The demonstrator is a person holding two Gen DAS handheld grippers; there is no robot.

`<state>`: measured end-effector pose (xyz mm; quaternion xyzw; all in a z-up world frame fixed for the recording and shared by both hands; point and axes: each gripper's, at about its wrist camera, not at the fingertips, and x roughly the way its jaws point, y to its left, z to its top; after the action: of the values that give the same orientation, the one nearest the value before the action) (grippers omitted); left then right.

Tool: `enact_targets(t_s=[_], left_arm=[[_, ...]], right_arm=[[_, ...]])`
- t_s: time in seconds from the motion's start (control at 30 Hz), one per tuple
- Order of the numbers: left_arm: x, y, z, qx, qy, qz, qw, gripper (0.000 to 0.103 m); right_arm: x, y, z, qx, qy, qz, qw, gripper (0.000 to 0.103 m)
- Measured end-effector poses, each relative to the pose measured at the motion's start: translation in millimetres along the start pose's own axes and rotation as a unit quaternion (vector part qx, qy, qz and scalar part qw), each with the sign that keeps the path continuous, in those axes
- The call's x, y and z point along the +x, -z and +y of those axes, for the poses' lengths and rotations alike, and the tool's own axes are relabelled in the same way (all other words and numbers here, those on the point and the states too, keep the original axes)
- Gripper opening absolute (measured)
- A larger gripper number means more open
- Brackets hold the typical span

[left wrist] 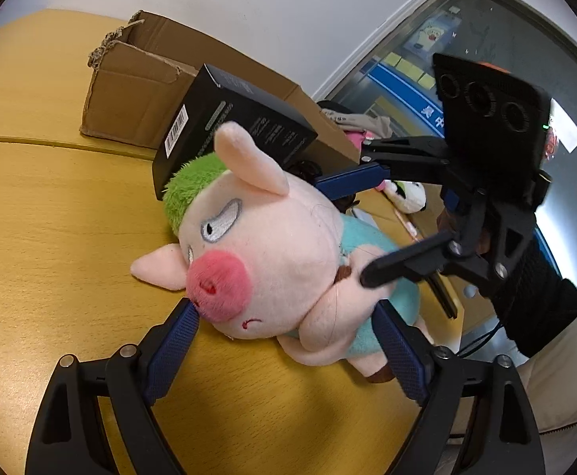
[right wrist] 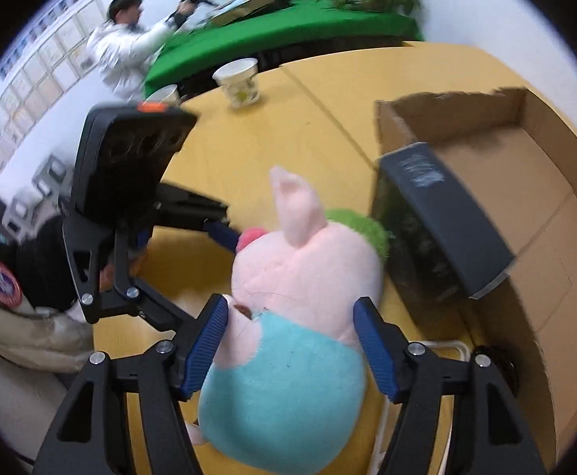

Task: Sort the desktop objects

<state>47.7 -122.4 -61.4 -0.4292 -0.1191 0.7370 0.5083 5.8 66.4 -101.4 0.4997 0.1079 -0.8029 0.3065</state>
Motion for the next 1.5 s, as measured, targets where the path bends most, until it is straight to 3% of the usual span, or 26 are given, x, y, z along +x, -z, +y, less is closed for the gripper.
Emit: enact_targets(t_s=[0.07, 0.17, 0.3, 0.77, 0.83, 0.87, 0.93, 0.97, 1.0, 1.23, 1.3, 1.37, 1.43, 1.47, 1.5], left_arm=[[3.4, 0.2, 0.3, -0.003, 0.001, 0.001, 1.0000, 0.093], [2.2, 3.9, 3.6, 0.001, 0.000, 0.002, 1.0000, 0.093], [4.1, 9.2, 7.9, 0.001, -0.002, 0.003, 1.0000, 0.093], [1.7, 39.8, 17.7, 0.013, -0.002, -0.013, 0.9998, 0.093], [2.0, 39.5, 17.2, 0.016, -0.001, -0.014, 0.9998, 0.093], [2.2, 39.5, 16.7, 0.016, 0.000, -0.016, 0.9997, 0.093], [3.1, 39.1, 17.4, 0.016, 0.004, -0.018, 0.9997, 0.093], [2.8, 40.2, 18.9, 0.015, 0.004, -0.019, 0.9997, 0.093], [2.9, 41.5, 19.2, 0.015, 0.004, -0.019, 0.9997, 0.093], [1.6, 44.2, 23.4, 0.006, 0.019, -0.029, 0.9994, 0.093], [0.0, 45.9, 25.7, 0.004, 0.027, -0.032, 0.9991, 0.093], [-0.5, 47.7, 28.1, 0.004, 0.033, -0.032, 0.9989, 0.093], [0.5, 49.2, 31.8, 0.001, 0.031, -0.029, 0.9991, 0.093], [1.1, 49.4, 33.7, -0.001, 0.033, -0.029, 0.9991, 0.093], [1.6, 49.5, 35.5, -0.004, 0.035, -0.029, 0.9990, 0.093]], right_arm=[[-1.4, -0.8, 2.1, -0.003, 0.007, -0.005, 1.000, 0.057], [-6.6, 0.4, 1.8, -0.003, 0.037, -0.014, 0.999, 0.026], [-12.2, 6.0, 6.1, -0.014, 0.039, -0.016, 0.999, 0.007], [-66.0, 28.2, 23.6, 0.021, 0.044, -0.086, 0.995, 0.004], [-70.6, 28.9, 26.1, 0.029, 0.044, -0.080, 0.995, 0.004], [-69.0, 27.4, 25.3, 0.029, 0.051, -0.076, 0.995, 0.006], [-61.8, 21.0, 24.8, 0.033, 0.050, -0.059, 0.996, 0.029], [-57.6, 16.9, 25.6, 0.031, 0.053, -0.054, 0.997, 0.057], [-51.9, 11.6, 26.8, 0.028, 0.061, -0.052, 0.996, 0.074], [-6.3, -12.4, 14.6, 0.025, 0.058, -0.005, 0.998, 0.074], [11.0, -12.4, 15.9, 0.011, 0.077, 0.028, 0.997, 0.053], [13.3, -11.5, 20.3, -0.005, 0.096, 0.029, 0.995, 0.050], [9.4, -11.9, 20.5, -0.003, 0.105, 0.028, 0.994, 0.035], [6.7, -11.8, 22.3, -0.005, 0.108, 0.026, 0.994, 0.014], [4.8, -11.7, 26.8, -0.014, 0.113, 0.028, 0.993, 0.006]])
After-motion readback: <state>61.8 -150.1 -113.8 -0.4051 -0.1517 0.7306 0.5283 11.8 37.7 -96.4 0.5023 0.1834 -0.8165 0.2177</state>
